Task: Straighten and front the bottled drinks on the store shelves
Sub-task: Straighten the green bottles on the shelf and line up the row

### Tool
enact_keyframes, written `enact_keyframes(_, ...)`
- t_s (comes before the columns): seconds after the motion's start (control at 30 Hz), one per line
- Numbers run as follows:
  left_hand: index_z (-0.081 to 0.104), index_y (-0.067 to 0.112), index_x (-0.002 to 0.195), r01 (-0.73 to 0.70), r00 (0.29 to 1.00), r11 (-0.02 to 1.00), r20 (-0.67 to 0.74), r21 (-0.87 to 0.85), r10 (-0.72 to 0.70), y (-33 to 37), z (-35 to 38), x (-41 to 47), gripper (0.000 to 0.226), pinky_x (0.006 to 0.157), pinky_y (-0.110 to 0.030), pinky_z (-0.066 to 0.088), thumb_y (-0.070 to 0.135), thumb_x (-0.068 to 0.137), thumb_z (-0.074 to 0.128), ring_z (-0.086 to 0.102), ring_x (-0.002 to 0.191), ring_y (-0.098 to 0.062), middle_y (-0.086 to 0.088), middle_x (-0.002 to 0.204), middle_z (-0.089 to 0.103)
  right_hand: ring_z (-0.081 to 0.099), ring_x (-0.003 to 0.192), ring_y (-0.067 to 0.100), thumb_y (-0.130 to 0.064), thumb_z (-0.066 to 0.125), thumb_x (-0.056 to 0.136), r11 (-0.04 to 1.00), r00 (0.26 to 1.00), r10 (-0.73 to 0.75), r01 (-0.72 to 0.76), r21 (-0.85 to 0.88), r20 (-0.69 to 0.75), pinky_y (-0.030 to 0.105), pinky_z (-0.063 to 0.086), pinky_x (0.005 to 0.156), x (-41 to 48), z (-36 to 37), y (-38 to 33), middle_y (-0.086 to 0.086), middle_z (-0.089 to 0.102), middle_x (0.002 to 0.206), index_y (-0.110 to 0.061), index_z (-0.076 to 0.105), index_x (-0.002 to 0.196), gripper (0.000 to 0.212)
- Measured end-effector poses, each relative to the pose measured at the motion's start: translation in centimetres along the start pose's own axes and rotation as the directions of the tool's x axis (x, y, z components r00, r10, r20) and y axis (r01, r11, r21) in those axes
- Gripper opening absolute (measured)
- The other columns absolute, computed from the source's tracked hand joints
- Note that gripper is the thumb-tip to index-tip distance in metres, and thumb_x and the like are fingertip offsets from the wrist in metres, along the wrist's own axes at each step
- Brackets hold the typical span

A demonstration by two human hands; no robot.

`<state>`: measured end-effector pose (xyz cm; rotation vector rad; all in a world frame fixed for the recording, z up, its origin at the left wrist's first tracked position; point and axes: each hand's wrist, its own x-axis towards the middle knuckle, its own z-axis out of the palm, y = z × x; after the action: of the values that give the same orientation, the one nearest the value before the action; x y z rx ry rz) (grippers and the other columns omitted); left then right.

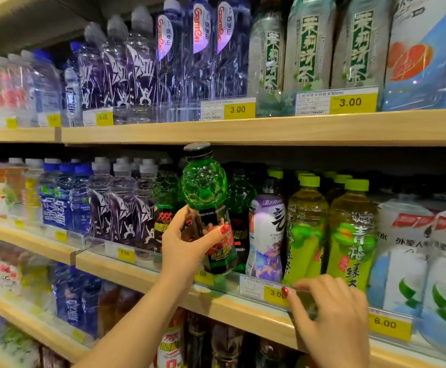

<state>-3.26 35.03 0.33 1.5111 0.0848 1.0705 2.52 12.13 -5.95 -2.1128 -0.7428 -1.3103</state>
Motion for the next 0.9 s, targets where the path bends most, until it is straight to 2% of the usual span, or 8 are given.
enact_keyframes(0.13, 0.053, 0.023, 0.134, 0.0, 0.998, 1.0, 0.062, -0.002, 0.0, 0.1, 0.5, 0.3, 0.114, 0.102, -0.049, 0.048, 0.07, 0.035, 0.084, 0.055, 0.123, -0.021, 0.001, 0.134, 0.059, 0.052, 0.064, 0.017, -0.037, 0.073, 0.079, 1.0, 1.0, -0.003, 0.003, -0.012, 0.005, 0.031, 0.022, 0.066, -0.2, 0.1, 0.0, -0.008, 0.057, 0.07, -0.023, 0.068, 0.075, 0.015)
enact_keyframes(0.27, 0.05, 0.022, 0.138, -0.003, 0.998, 1.0, 0.07, -0.011, 0.004, -0.1, 0.7, 0.5, 0.114, 0.098, -0.035, 0.05, 0.064, 0.038, 0.083, 0.054, 0.123, -0.014, 0.005, 0.136, 0.057, 0.052, 0.064, 0.016, -0.048, 0.054, 0.081, 1.0, 1.0, -0.007, 0.007, -0.022, 0.006, 0.029, 0.023, 0.067, -0.2, 0.1, 0.1, -0.009, 0.057, 0.07, -0.024, 0.068, 0.075, 0.028)
enact_keyframes(0.37, 0.052, 0.021, 0.136, -0.006, 0.996, 0.999, 0.086, -0.032, 0.009, -0.2, 0.7, 0.6, 0.107, 0.095, -0.034, 0.053, 0.06, 0.042, 0.084, 0.058, 0.119, -0.013, 0.007, 0.131, 0.061, 0.052, 0.065, 0.016, -0.048, 0.054, 0.081, 1.0, 1.0, -0.004, 0.004, -0.023, 0.005, 0.03, 0.024, 0.067, -0.2, 0.0, 0.0, -0.009, 0.057, 0.07, -0.024, 0.068, 0.075, 0.028)
enact_keyframes(0.47, 0.062, 0.027, 0.124, -0.024, 0.995, 0.997, 0.095, -0.068, 0.031, -0.1, 0.8, 0.5, 0.089, 0.077, -0.019, 0.057, 0.06, 0.045, 0.086, 0.067, 0.102, -0.008, 0.01, 0.112, 0.07, 0.053, 0.064, 0.017, -0.043, 0.064, 0.077, 0.999, 1.0, -0.005, 0.005, -0.033, -0.004, 0.032, 0.025, 0.066, -0.2, 0.1, 0.1, -0.009, 0.057, 0.071, -0.023, 0.068, 0.074, 0.02)
enact_keyframes(0.57, 0.07, 0.027, 0.105, -0.046, 0.996, 0.995, 0.077, -0.087, 0.052, -0.2, 1.2, 0.6, 0.056, 0.076, -0.024, 0.058, 0.045, 0.056, 0.087, 0.071, 0.091, -0.015, -0.001, 0.101, 0.074, 0.053, 0.064, 0.017, -0.046, 0.053, 0.081, 0.999, 1.0, -0.01, 0.01, -0.033, -0.013, 0.03, 0.025, 0.066, -0.3, 0.2, 0.1, -0.009, 0.058, 0.071, -0.023, 0.068, 0.075, 0.028)
enact_keyframes(0.67, 0.072, 0.026, 0.097, -0.022, 0.997, 0.995, 0.068, -0.098, 0.028, -0.9, 1.5, 0.6, 0.046, 0.075, -0.024, 0.059, 0.039, 0.055, 0.087, 0.071, 0.086, -0.01, -0.001, 0.095, 0.075, 0.053, 0.064, 0.017, -0.048, 0.049, 0.082, 0.999, 1.0, -0.013, 0.012, -0.033, -0.014, 0.03, 0.025, 0.067, -0.3, 0.2, 0.1, -0.009, 0.058, 0.071, -0.023, 0.068, 0.075, 0.032)
enact_keyframes(0.77, 0.07, 0.029, 0.109, 0.01, 0.995, 0.998, 0.102, -0.06, -0.004, -1.4, 1.5, 0.3, 0.067, 0.074, -0.018, 0.057, 0.048, 0.046, 0.086, 0.07, 0.089, -0.007, 0.008, 0.096, 0.075, 0.053, 0.064, 0.017, -0.048, 0.049, 0.082, 0.999, 1.0, -0.02, 0.019, -0.049, -0.014, 0.03, 0.025, 0.066, -0.3, 0.3, 0.2, -0.009, 0.058, 0.071, -0.023, 0.068, 0.075, 0.032)
enact_keyframes(0.9, 0.057, 0.022, 0.132, 0.046, 0.993, 0.993, 0.107, 0.105, -0.057, -1.6, 1.8, 0.9, 0.106, 0.095, -0.023, 0.042, 0.056, 0.035, 0.082, 0.052, 0.114, -0.003, 0.026, 0.112, 0.058, 0.054, 0.063, 0.018, -0.048, 0.05, 0.082, 0.998, 0.999, -0.026, 0.025, -0.055, -0.02, 0.03, 0.026, 0.067, -0.3, 0.3, 0.2, -0.008, 0.058, 0.07, -0.023, 0.068, 0.075, 0.032)
